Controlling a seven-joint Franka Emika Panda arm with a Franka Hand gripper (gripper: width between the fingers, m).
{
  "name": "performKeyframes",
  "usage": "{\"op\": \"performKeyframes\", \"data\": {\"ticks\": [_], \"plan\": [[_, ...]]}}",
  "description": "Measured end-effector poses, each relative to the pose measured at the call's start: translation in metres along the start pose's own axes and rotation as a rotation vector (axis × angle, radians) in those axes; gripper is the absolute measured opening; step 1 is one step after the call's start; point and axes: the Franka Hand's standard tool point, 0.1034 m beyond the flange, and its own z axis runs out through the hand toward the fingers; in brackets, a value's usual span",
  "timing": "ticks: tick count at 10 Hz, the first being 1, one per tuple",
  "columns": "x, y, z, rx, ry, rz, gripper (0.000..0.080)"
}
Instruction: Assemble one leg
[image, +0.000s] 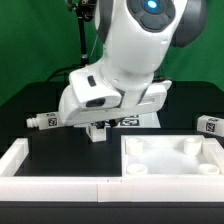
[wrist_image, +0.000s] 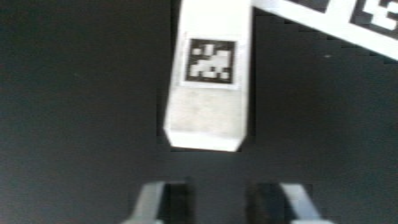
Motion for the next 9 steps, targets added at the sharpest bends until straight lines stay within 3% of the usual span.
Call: {"op": "performKeyframes", "data": {"ticks": [1, 2, 3, 4, 5, 7, 9], "plan": [[-0.001, 0.002, 0.001, 0.003, 0.000, 0.004, 0.0288], [0.000, 0.000, 0.001, 0.001, -0.001, 0.001, 0.0520], [0.000, 0.000, 0.001, 0.001, -0.001, 0.000, 0.0520], [-0.003, 0.007, 0.003, -0.028, -0.019, -0.015, 0.0609], [-0.009, 0.018, 0.010, -0.082, -0.061, -0.022, 0.0639], [-0.014, 0.011, 0.018, -0.142, -0.130, 0.069, 0.0648], [-0.013, 0.013, 0.022, -0.135, -0.119, 0.058, 0.0649]]}}
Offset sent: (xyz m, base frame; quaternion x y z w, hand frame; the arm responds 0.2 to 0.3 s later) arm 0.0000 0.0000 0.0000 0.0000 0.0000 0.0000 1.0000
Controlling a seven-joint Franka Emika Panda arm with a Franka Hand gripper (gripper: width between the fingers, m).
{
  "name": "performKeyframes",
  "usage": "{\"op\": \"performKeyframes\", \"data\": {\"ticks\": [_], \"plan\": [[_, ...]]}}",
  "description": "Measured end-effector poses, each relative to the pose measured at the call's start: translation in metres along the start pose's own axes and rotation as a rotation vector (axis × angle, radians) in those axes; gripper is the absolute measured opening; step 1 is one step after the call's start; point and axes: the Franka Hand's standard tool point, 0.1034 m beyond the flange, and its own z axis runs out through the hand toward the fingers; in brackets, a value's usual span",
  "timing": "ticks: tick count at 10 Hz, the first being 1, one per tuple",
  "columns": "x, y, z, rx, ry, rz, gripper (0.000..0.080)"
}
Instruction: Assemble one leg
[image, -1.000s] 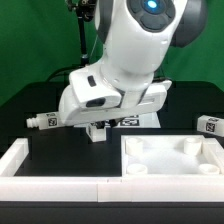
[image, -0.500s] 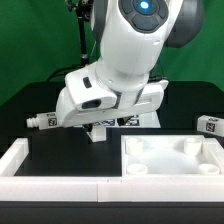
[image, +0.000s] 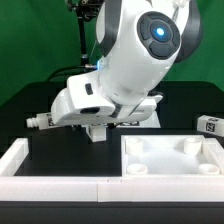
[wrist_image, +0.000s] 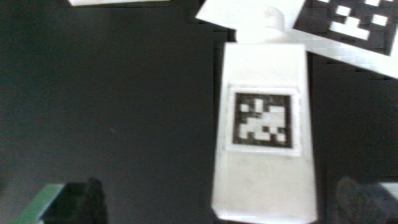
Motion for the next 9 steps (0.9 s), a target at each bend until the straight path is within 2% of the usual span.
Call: {"op": "performKeyframes", "data": {"ticks": [2, 3, 4, 5, 6, 9], "plan": [[0.000, -0.001, 0.000, -0.001, 0.000, -0.003, 0.0649], [-0.001, -0.007, 0.002, 0.010, -0.015, 0.035, 0.0649], [-0.005, -0.027, 0.010, 0.048, -0.078, 0.085, 0.0649], [-0.005, -0.033, 0.015, 0.093, -0.126, 0.112, 0.0649], [-0.002, -0.036, 0.020, 0.118, -0.153, 0.132, 0.0649], [0.000, -0.038, 0.025, 0.125, -0.155, 0.106, 0.0649]]}}
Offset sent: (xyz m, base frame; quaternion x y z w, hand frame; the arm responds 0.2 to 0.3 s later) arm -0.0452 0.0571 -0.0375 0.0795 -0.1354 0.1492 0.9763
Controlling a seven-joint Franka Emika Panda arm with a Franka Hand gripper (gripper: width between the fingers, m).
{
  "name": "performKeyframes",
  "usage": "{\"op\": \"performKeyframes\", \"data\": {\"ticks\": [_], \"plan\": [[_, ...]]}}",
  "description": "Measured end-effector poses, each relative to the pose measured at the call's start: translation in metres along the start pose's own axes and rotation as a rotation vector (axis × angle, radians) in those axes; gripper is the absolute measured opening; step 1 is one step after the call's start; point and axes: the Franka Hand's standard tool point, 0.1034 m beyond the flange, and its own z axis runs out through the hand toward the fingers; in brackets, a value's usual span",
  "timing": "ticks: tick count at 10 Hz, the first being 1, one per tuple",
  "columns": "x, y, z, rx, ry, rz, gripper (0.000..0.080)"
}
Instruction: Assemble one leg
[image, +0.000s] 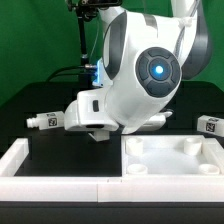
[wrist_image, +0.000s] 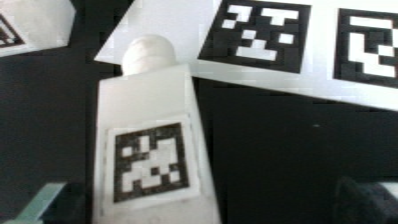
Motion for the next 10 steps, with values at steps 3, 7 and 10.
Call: {"op": "performKeyframes", "data": {"ticks": [3, 7, 10], "plan": [[0.000, 0.000, 0.000, 0.000, 0.000, -0.001, 0.0553], [0.000, 0.000, 0.000, 0.000, 0.000, -0.002, 0.0299], [-0.015, -0.013, -0.058, 0.078, 0.041, 0.003, 0.0287]]}}
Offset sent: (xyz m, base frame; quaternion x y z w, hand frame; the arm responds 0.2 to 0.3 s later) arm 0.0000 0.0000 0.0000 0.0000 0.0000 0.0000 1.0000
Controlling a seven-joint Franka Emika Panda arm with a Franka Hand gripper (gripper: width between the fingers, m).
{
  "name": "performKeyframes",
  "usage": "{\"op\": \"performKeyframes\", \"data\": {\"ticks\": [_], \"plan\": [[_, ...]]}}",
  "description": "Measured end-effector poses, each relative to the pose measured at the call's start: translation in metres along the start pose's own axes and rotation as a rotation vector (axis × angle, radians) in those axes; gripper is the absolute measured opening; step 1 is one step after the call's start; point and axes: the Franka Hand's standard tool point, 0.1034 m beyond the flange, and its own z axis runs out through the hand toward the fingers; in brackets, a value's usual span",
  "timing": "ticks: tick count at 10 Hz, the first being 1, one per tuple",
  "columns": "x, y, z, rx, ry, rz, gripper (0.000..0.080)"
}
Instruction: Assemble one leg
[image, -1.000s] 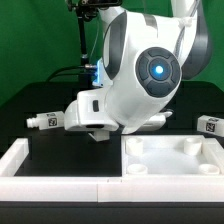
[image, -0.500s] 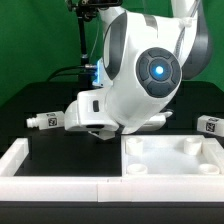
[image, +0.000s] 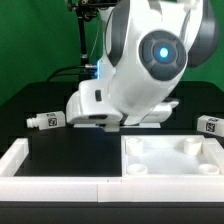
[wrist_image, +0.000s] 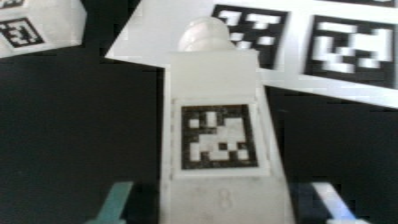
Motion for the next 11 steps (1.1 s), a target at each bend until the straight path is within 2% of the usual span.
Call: {"op": "performKeyframes", "data": {"ticks": [1, 2, 3, 4, 5, 7, 8, 9, 10, 11], "plan": [[-0.012, -0.014, -0.031, 0.027, 0.031, 0.046, 0.0287], [-0.019, -0.024, -0.058, 0.013, 0.112, 0.053, 0.0287], [-0.016, -0.021, -0.070, -0.013, 0.191, 0.010, 0.0287], [-0.007, -0.011, -0.065, -0.061, 0.215, -0.036, 0.0287], [0.003, -0.012, -0.069, -0.059, 0.297, -0.038, 0.0287], [0.002, -0.015, -0.074, -0.062, 0.449, -0.044, 0.0287], [0.001, -0.035, -0.085, -0.041, 0.476, 0.022, 0.0287], [0.006, -0.050, -0.115, -0.007, 0.547, 0.018, 0.0287], [0.007, -0.051, -0.152, 0.015, 0.655, 0.029, 0.0287], [0.003, -0.050, -0.185, 0.007, 0.830, 0.025, 0.0287]]}}
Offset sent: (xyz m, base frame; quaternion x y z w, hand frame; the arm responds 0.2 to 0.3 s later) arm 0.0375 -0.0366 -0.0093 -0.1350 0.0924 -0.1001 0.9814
